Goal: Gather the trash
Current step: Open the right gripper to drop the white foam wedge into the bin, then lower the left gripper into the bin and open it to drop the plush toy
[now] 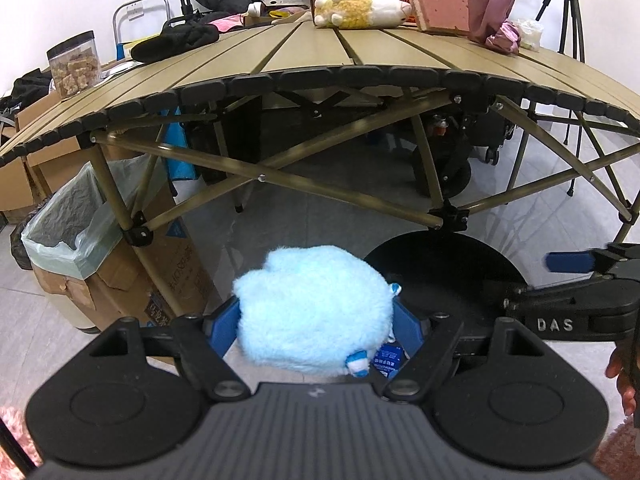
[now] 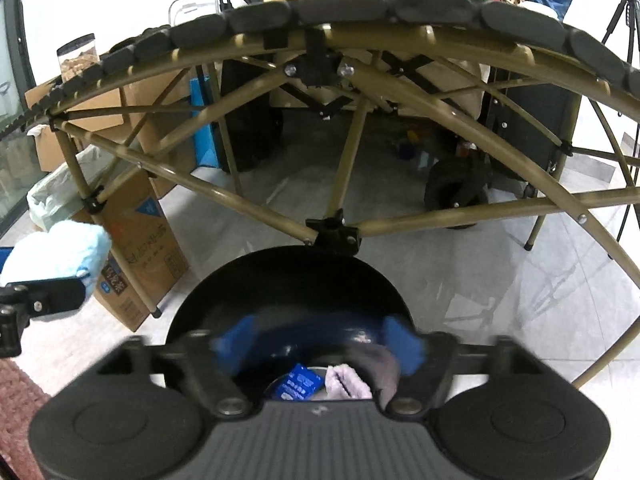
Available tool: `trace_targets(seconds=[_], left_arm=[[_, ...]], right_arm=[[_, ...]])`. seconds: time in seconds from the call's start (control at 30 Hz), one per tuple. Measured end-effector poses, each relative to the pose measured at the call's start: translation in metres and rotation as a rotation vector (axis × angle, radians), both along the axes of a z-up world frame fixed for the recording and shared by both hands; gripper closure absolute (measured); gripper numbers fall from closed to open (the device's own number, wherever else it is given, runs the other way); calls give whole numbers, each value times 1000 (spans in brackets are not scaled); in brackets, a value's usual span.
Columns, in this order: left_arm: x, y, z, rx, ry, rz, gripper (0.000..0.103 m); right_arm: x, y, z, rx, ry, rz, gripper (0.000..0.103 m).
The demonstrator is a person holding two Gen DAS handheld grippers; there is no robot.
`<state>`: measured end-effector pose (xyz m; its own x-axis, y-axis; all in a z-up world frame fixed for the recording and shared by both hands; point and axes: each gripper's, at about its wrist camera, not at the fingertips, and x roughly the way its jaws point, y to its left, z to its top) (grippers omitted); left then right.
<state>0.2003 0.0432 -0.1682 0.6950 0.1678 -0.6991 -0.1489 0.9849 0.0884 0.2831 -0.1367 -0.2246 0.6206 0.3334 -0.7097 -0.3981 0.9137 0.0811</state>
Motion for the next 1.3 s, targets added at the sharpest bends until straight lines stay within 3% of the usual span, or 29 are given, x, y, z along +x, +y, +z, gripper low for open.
trace_targets(seconds=[0.03,0.07,0.47,0.77,1.07,1.3], left_arm=[[0,0,0,0,0,-1,25],[0,0,0,1,1,-1,25],[4,-4,-4,4,19,-8,25],[14,-14,-13,-8,73,-37,25],[30,-31,-27,-58,158,-88,25],[42,-52,-30,-56,174,-145,25]], right_arm=[[0,0,0,-2,4,-4,1],[-1,0,0,-5,1,-5,0],[-2,3,1,-96,17,-19,0],[2,-11,2,-172,60,-98,0],[11,-42,13,-182,61,-221,0],[14,-58,19,-176,51,-270,0]])
